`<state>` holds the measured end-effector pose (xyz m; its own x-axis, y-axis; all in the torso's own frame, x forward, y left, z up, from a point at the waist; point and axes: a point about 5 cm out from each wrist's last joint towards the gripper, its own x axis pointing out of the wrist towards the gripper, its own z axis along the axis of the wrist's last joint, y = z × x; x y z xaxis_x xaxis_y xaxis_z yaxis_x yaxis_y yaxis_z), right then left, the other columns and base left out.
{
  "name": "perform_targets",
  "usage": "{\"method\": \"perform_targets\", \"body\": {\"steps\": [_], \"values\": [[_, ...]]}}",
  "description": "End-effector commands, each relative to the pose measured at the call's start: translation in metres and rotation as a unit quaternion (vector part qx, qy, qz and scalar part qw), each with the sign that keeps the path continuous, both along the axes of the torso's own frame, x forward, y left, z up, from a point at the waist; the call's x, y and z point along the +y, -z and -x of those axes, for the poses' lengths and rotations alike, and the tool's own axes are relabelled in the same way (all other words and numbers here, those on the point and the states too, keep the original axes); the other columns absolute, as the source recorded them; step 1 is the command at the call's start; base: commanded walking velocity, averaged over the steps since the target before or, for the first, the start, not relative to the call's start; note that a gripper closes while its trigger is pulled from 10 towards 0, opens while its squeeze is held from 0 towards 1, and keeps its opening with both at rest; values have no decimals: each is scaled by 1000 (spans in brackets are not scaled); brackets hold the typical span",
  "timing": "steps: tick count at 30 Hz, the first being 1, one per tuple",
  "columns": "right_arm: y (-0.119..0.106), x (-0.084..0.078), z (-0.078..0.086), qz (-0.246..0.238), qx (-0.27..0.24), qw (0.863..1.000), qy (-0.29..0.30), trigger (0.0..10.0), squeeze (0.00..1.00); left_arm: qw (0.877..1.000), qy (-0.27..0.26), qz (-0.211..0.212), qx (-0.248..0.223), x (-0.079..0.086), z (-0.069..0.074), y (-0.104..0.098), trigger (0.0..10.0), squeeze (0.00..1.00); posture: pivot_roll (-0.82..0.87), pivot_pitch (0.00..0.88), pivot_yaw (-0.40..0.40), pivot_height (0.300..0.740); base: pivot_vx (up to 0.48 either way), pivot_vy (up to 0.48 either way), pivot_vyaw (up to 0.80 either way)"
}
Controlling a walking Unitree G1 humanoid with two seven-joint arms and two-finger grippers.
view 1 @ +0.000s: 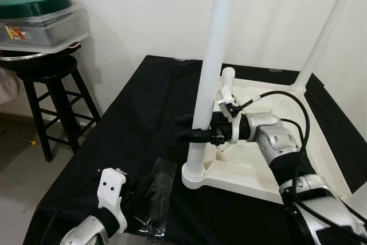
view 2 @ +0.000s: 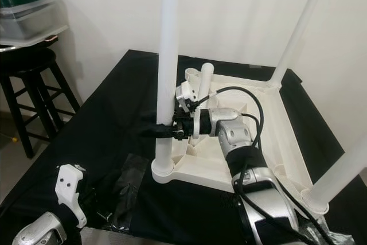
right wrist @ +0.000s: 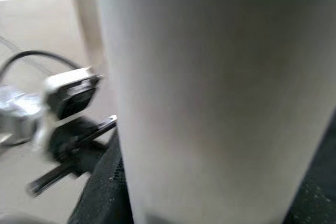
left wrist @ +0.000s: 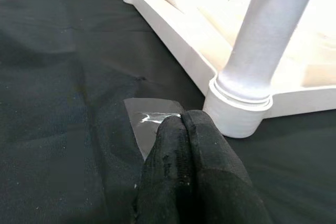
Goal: Building children table
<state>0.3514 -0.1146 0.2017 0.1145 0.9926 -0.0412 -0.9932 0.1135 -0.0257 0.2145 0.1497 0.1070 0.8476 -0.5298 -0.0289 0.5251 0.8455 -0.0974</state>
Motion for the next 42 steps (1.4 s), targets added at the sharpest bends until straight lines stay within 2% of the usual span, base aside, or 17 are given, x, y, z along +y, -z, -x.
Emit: {"method": "perform_targets", "body": {"steps": [1, 2, 3, 4, 5, 7, 8, 9, 18, 19, 20, 21, 22, 30, 31, 32, 42], "values": [[24, 2, 2, 44, 18, 996, 69, 0, 0, 1000, 3, -2, 2, -2, 3, 1, 10000, 0, 88, 0, -80, 740, 0, 0, 0], [24, 2, 2, 44, 18, 996, 69, 0, 0, 1000, 3, -2, 2, -2, 3, 1, 10000, 0, 88, 0, -80, 740, 0, 0, 0], [46, 14, -3, 14, 47, 955, 294, 0, 0, 1000, 2, -1, 2, -1, 4, 0, 10000, 0, 84, 0, -93, 740, 0, 0, 0], [46, 14, -3, 14, 47, 955, 294, 0, 0, 1000, 2, -1, 2, -1, 4, 0, 10000, 0, 84, 0, -93, 740, 0, 0, 0], [85, 31, 31, 24, 107, 914, 390, 0, 0, 1000, 2, -1, 1, 1, 4, -2, 10000, 0, 78, 6, -73, 740, 0, 0, 0], [85, 31, 31, 24, 107, 914, 390, 0, 0, 1000, 2, -1, 1, 1, 4, -2, 10000, 0, 78, 6, -73, 740, 0, 0, 0], [89, 32, 45, 25, 111, 885, 452, 0, 0, 1000, 3, -3, 1, 2, 4, -2, 10000, 0, 29, 0, -41, 740, 0, 0, 0], [87, 27, 50, 25, 116, 871, 477, 0, 0, 1000, 3, -1, 1, 3, 3, -3, 10000, 0, 23, 0, -35, 740, 0, 0, 0], [87, 26, 51, 55, 103, 886, 449, 0, 0, 1000, -4, 1, -3, 1, 0, -3, 10000, 0, 54, 0, -66, 740, 0, 0, 0], [87, 28, 50, 60, 101, 885, 450, 8314, 0, 1000, -9, 4, -4, 2, 0, -3, 10000, 0, 57, 0, -69, 740, 0, 0, 0], [87, 28, 50, 60, 101, 885, 450, 8314, 0, 1000, -9, 4, -4, 2, 0, -3, 10000, 0, 57, 0, -69, 740, 0, 0, 0], [84, 29, 48, 57, 99, 889, 443, 10000, 0, 1000, -9, 5, -3, 2, 1, -3, 10000, 0, 56, 0, -68, 740, 0, 0, 0], [81, 32, 48, 45, 105, 895, 431, 10000, 1000, 1000, -7, 5, -3, 2, 1, -3, 10000, 0, 51, 0, -61, 740, 0, 0, 0], [38, 38, 42, -43, 73, 951, 298, 10000, 1000, 1000, -3, 6, -1, 0, 0, -3, 10000, 0, 58, 0, -64, 740, 0, 0, 0], [24, 31, 43, -33, 39, 980, 194, 10000, 796, 1000, -3, 5, -1, 0, -1, -3, 10000, 0, 66, 0, -68, 740, 0, 0, 0], [22, 27, 43, -16, 29, 987, 155, 10000, 0, 1000, -3, 5, -1, -1, -1, -3, 10000, 0, 68, 0, -68, 740, 0, 0, 0], [15, 12, 24, 31, 11, 998, 61, 10000, 0, 1000, -2, 4, 1, -1, -3, -1, 10000, 0, 80, 0, -67, 740, 0, 0, 0]]}}
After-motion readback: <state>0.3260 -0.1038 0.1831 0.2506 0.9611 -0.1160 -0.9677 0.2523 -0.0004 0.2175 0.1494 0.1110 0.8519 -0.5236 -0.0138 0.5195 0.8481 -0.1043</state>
